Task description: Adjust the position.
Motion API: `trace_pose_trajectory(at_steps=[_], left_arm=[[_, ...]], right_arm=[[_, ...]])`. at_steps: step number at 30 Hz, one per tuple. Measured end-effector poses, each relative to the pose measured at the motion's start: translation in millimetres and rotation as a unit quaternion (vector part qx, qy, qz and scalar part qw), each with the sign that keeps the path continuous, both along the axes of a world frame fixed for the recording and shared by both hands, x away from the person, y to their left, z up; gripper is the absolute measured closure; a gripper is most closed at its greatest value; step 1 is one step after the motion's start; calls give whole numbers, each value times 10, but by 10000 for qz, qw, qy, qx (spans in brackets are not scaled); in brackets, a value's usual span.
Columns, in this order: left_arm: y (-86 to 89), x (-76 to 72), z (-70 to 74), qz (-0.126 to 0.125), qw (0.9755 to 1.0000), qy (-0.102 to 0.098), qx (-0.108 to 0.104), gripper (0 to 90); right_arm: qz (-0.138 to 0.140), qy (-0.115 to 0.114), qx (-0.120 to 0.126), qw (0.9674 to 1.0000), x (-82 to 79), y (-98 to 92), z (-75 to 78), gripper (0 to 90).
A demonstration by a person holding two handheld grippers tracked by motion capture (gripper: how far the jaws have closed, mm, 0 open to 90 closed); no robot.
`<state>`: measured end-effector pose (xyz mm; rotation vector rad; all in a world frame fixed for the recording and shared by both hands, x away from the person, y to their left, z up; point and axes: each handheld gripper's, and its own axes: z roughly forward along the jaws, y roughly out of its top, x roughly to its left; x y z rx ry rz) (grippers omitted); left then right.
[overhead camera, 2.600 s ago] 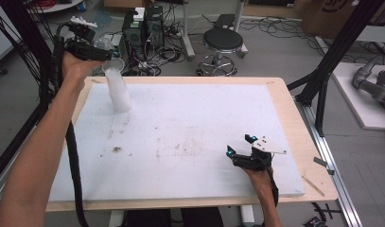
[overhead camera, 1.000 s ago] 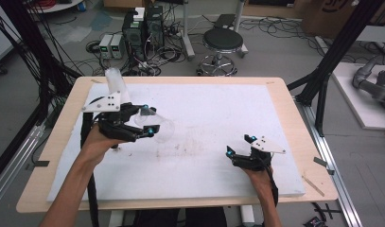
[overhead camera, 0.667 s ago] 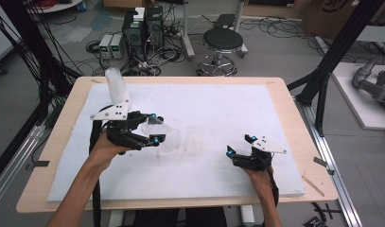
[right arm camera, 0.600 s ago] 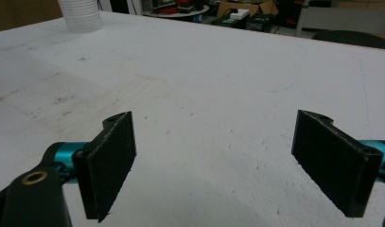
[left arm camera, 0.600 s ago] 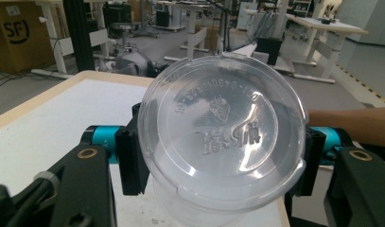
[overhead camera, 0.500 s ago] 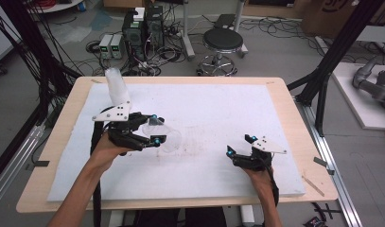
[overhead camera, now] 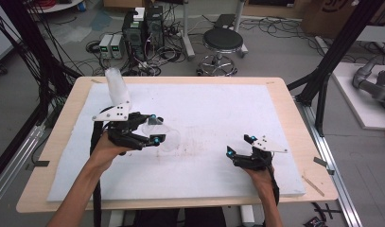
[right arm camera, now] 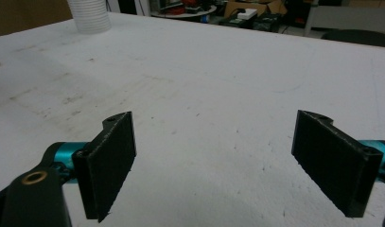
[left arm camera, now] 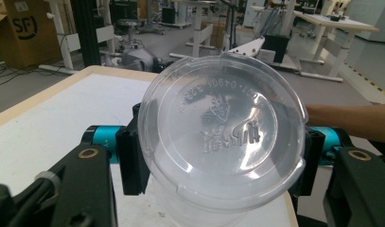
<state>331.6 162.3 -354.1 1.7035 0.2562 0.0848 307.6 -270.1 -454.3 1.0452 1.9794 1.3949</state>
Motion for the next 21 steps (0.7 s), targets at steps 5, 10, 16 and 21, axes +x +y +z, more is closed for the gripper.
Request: trace_pose_trajectory(at_steps=[5,10,16,21], left_arm=[[8,9,-2,0,10000,-29,-28,382],[9,22,-13,5,10000,-40,-58,382],[0,23,-40,-21,9998,-53,-178,385],[-20,24,-60,-41,9998,-56,-209,387]], right_arm=[[298,79,40,9995,13,-4,26,145],[736,22,69,9973,21,0,154,145],[1283,-77,110,9916,34,-5,358,145],[1866,-102,89,9823,61,15,553,145]])
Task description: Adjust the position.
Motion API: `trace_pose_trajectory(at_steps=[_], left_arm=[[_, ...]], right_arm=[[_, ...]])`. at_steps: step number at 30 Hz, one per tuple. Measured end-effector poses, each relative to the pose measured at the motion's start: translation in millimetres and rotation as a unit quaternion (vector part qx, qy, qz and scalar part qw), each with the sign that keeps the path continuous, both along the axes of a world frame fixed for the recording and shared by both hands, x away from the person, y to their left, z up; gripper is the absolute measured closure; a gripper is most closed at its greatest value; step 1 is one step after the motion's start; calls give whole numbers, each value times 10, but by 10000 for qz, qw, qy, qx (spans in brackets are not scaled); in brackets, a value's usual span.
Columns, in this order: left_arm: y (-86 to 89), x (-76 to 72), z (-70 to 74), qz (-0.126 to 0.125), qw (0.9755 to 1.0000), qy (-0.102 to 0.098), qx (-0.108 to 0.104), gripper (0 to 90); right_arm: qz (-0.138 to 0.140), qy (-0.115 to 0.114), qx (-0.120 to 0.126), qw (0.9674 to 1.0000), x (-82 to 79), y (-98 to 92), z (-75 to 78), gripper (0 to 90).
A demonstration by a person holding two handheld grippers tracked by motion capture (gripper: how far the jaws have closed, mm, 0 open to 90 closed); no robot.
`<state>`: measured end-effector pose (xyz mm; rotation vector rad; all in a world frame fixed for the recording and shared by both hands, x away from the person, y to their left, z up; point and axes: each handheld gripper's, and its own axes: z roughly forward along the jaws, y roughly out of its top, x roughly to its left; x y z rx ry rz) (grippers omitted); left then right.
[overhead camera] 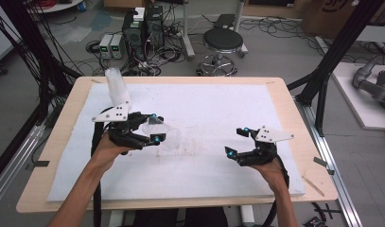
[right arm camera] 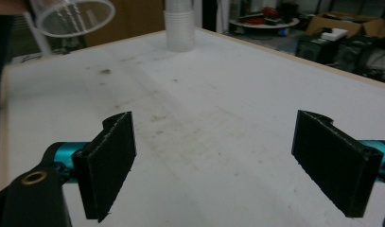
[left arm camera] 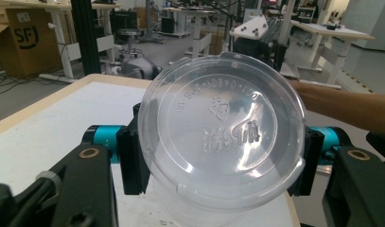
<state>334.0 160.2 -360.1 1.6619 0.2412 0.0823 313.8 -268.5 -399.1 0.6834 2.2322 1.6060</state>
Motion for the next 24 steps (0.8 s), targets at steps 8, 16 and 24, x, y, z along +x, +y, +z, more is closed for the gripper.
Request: trace_pose_trajectory(at_steps=[8,16,24], left_arm=[[-58,5,-43,-51,10000,22,47,388],[-95,5,-65,-77,10000,38,-26,390],[-189,-21,-54,-128,9999,25,-91,395]], right_arm=[[906,34,-95,9958,84,76,262,145],[1417,85,-97,9898,173,186,363,145],[1909,47,96,9816,298,470,469,145]])
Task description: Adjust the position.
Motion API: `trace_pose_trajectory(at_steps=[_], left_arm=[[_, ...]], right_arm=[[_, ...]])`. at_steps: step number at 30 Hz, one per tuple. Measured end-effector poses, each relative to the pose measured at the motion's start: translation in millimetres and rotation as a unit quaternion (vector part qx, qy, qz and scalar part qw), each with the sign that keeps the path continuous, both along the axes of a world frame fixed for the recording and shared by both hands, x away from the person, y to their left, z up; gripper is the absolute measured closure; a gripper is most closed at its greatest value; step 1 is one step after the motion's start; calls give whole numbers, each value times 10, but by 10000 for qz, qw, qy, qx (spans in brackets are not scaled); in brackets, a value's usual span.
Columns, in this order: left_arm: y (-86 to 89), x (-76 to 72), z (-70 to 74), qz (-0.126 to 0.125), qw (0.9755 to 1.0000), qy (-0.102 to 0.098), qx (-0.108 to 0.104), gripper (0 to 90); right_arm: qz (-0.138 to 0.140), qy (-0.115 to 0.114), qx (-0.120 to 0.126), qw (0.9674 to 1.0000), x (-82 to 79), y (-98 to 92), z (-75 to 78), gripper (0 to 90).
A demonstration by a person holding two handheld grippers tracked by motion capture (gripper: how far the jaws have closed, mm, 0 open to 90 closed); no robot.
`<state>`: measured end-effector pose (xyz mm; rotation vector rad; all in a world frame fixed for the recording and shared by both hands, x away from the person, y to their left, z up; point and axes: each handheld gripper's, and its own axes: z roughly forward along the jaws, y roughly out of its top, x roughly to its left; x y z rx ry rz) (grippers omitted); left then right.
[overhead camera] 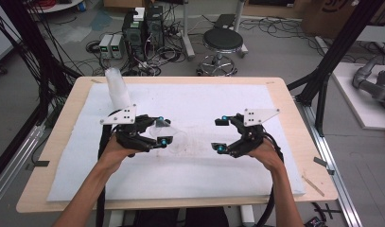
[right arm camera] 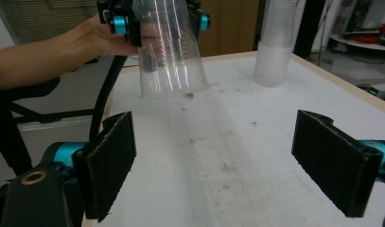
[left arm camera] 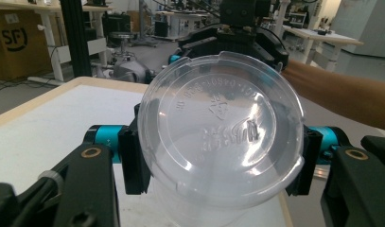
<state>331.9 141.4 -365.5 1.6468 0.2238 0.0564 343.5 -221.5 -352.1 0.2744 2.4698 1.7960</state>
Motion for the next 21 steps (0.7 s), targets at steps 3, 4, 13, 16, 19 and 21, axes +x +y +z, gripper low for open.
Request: trace_pose_trajectory(at_steps=[3,4,13,16,19,21], left_arm=[[-37,-7,7,-32,10000,-11,0,395],[-45,-9,10,-51,10000,-13,2,395],[-143,-9,22,-131,9999,-38,-22,396],[-183,-5,31,-167,9998,-44,-34,397],[-214,0,33,-203,9998,-49,-30,397],[-229,0,34,-215,9998,-56,-22,397]], right_arm=[[196,-30,30,9998,33,136,38,145],[266,-49,80,9996,43,177,45,145],[592,8,52,9982,81,426,34,145],[682,31,54,9977,80,491,23,145],[730,53,33,9973,65,551,14,145],[809,15,14,9967,52,597,5,145]])
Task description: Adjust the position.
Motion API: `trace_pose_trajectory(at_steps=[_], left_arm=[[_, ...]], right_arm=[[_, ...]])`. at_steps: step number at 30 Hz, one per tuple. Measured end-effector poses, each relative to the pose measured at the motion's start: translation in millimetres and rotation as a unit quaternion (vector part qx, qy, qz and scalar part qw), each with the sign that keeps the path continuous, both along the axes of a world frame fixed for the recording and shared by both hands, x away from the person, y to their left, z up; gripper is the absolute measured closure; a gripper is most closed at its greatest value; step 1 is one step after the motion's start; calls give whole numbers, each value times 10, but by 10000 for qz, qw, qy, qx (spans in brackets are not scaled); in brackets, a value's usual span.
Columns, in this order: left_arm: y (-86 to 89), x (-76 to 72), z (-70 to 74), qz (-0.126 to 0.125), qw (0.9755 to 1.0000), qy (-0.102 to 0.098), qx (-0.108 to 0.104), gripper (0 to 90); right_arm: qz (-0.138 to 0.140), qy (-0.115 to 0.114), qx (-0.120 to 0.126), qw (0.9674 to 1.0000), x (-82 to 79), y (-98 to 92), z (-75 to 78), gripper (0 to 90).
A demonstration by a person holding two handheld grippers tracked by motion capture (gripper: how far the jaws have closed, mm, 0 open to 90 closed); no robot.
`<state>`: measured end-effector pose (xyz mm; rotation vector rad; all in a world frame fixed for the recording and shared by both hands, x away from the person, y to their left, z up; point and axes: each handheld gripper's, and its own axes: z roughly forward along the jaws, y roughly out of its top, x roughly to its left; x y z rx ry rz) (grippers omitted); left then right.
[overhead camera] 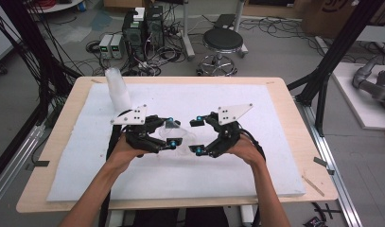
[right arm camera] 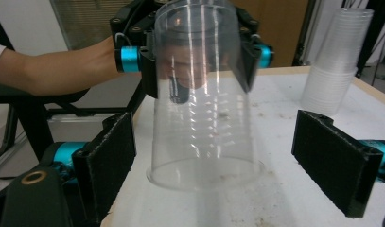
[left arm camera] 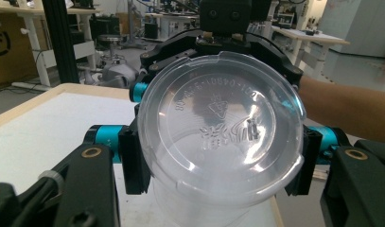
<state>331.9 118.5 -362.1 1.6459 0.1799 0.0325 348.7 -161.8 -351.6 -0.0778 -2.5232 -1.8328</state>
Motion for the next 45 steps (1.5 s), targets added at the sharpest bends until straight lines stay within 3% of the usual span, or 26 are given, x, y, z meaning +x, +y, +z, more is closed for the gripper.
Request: trace_pose_trajectory(at_steps=[18,25,30,32,35,40,45], left_arm=[[10,-23,29,3,9999,-40,-103,397],[17,-17,32,-7,10000,-46,-85,398],[24,-20,32,-2,10000,-45,-59,393],[20,-17,29,46,10000,-23,-39,327],[14,-7,19,190,9998,21,83,147],[39,-8,30,162,9999,39,-7,123],[90,-17,49,268,9995,32,183,123]], right_arm=[[121,-21,-96,9999,-29,288,-104,161],[149,-103,-122,9998,-12,319,-135,287],[126,-142,-141,9997,-17,317,-132,318],[140,-150,-142,9997,-20,316,-131,319],[111,-136,-163,9997,-18,304,-128,328],[99,-146,-162,9997,-18,298,-125,329],[50,-148,-232,9996,-20,286,-124,330]])
